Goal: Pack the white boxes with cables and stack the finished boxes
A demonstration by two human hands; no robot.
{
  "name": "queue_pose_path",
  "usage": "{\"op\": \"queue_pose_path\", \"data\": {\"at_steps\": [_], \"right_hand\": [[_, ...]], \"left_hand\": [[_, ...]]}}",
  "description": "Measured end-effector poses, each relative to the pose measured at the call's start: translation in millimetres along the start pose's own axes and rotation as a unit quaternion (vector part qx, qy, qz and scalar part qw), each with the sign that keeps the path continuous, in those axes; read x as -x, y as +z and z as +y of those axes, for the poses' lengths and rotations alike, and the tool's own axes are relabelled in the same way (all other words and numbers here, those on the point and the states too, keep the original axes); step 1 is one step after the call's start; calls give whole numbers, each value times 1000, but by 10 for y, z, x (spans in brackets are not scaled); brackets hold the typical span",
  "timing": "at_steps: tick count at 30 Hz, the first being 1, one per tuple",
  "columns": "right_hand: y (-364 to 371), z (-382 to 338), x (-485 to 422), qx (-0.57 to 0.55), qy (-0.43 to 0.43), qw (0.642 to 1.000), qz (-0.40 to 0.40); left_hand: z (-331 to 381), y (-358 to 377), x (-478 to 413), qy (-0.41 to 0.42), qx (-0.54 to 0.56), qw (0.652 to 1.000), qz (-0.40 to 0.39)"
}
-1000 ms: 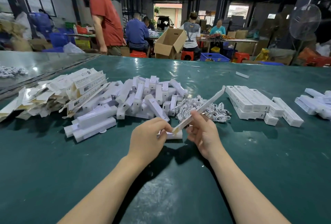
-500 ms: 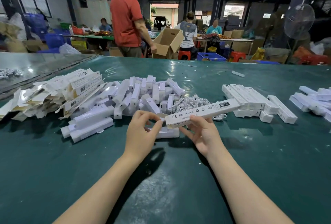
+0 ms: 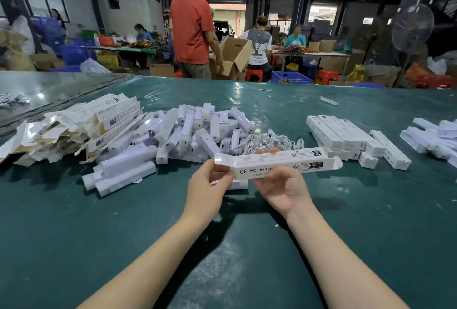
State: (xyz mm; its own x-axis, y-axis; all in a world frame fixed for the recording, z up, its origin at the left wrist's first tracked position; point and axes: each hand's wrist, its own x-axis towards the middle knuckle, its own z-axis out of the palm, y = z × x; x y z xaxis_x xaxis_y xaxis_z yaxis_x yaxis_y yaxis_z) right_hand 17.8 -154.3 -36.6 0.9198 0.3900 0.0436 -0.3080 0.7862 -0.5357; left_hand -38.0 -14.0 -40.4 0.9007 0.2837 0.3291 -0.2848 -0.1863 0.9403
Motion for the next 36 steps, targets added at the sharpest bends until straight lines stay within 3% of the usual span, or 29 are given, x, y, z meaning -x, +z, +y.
{"op": "queue_pose_path", "data": {"at_steps": [5, 14, 18, 21, 25, 27, 30, 33, 36], "right_hand": [[33, 17, 4, 33, 0, 999, -8], [51, 99, -58, 202, -123, 962, 140], [63, 121, -78, 173, -172, 950, 195], [70, 123, -70, 164, -180, 944, 222], [83, 118, -68, 159, -154, 946, 235], [99, 142, -77, 156, -151, 952, 217], [108, 183, -97, 182, -140, 950, 213], [92, 155, -103, 229, -131, 936, 234], [70, 106, -104, 209, -133, 938, 243]], "left_hand": [[2, -15, -8, -11, 57, 998, -3], [-13, 48, 30, -28, 81, 996, -40], [-28, 40, 33, -44, -21, 997, -66], [-1, 15, 34, -7, -128, 989, -72], [85, 53, 124, 8, -61, 982, -178], [71, 78, 157, 80, -111, 968, -209], [62, 88, 152, 184, -178, 944, -208], [45, 69, 147, 184, -145, 957, -171], [54, 30, 136, 197, -149, 956, -159]]}}
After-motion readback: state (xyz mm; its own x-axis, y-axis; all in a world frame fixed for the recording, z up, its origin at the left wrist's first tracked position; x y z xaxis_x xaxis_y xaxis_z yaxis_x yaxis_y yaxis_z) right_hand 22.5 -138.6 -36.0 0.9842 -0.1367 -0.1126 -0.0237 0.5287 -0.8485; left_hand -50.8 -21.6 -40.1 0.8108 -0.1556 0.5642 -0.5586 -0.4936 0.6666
